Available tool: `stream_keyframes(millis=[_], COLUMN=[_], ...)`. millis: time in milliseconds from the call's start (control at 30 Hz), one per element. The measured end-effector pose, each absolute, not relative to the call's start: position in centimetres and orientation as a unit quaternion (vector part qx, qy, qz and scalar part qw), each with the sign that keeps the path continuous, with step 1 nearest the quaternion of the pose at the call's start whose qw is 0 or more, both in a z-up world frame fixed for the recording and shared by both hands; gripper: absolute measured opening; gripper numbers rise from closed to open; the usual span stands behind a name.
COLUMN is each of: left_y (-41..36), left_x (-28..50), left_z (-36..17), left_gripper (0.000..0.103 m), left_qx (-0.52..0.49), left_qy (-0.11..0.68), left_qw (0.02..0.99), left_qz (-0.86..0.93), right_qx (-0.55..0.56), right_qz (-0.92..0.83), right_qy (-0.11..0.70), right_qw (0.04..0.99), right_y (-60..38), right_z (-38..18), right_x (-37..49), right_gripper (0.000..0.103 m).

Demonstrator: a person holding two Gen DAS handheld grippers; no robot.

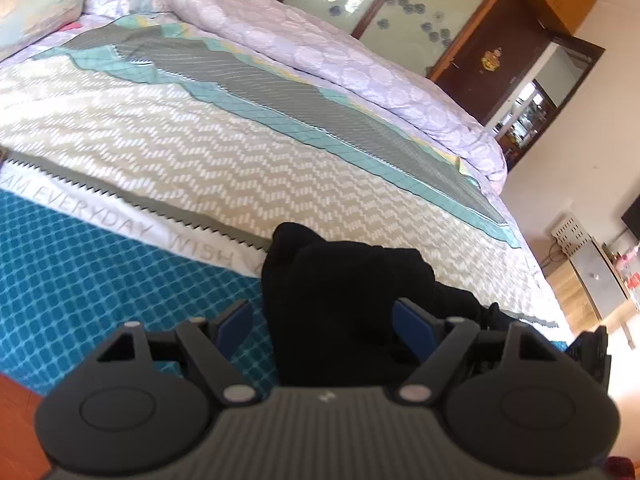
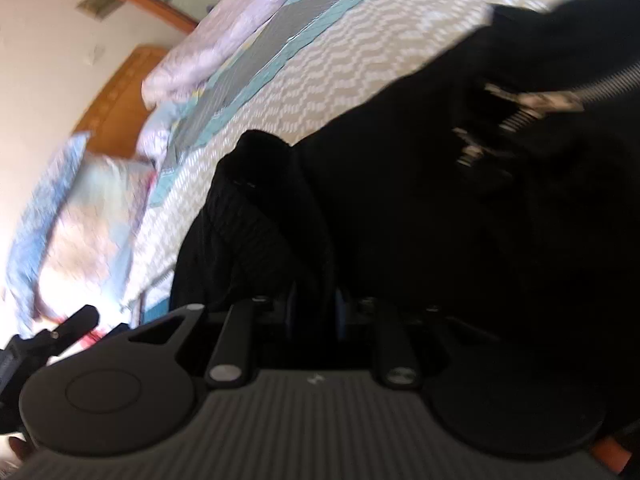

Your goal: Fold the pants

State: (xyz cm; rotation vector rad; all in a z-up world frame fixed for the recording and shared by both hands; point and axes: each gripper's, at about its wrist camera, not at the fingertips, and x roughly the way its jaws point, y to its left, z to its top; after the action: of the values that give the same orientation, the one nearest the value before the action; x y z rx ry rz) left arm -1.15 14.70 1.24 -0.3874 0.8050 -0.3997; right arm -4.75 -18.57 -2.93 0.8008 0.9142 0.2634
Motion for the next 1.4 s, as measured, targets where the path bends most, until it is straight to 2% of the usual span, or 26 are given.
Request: stream_keyframes(millis=[100,367,467,567,633,667,700,1033,1100,1167,1400], left_y=[13.4,9.2,8.6,8.9,9.2,9.4,9.5,11.9,12.6,13.4,11.6], left_x=[-0.8,-1.5,-2.2,-2.7,-2.9,-3.0,-3.2,-2.6,-2.0,-1.2,3.4], left_z=[0.8,-0.5,-1.2,-1.7,-1.9,-2.0,-2.0,-2.4,-1.5,-0.2,1.5], left_gripper=[0.079,0.079,0.079,0.079,0.079,0.079,0.079,0.079,0.079,0.079,0.076], left_qx=[-0.175,-0.143,-0.125,-0.12,-0.12,-0.118,-0.115,-0.154,-0.177,-0.197,-0.179], left_qy=[0.387,0.417,0.423,0.431,0.434,0.435,0.435,0.446,0.433,0.414,0.4], left_qw=[0.879,0.859,0.86,0.859,0.859,0.86,0.861,0.851,0.851,0.856,0.867], left_qz=[-0.216,-0.261,-0.258,-0.249,-0.242,-0.239,-0.235,-0.231,-0.237,-0.238,-0.235], right_qx=[0.359,0.269,0.247,0.233,0.227,0.226,0.229,0.34,0.354,0.341,0.291], right_qz=[0.119,0.132,0.156,0.169,0.167,0.167,0.157,0.102,0.104,0.097,0.148], right_qy=[0.415,0.316,0.315,0.35,0.38,0.395,0.409,0.422,0.416,0.393,0.326], right_qw=[0.828,0.9,0.903,0.891,0.881,0.875,0.869,0.834,0.831,0.848,0.887], right_y=[-18.7,-17.7,-16.0,-15.0,-13.7,-13.3,-13.2,-17.6,-18.1,-18.2,-17.3], right_z=[-2.0,4.4,5.4,4.3,2.7,1.8,1.0,-1.5,-0.9,0.3,3.8], right_x=[-5.5,-4.8,-2.4,0.3,0.7,0.7,0.6,-3.6,-3.7,-4.7,-7.3], right_gripper=[0.045,0.045,0.045,0.045,0.042,0.014,0.007,0.008,0.017,0.022,0.022])
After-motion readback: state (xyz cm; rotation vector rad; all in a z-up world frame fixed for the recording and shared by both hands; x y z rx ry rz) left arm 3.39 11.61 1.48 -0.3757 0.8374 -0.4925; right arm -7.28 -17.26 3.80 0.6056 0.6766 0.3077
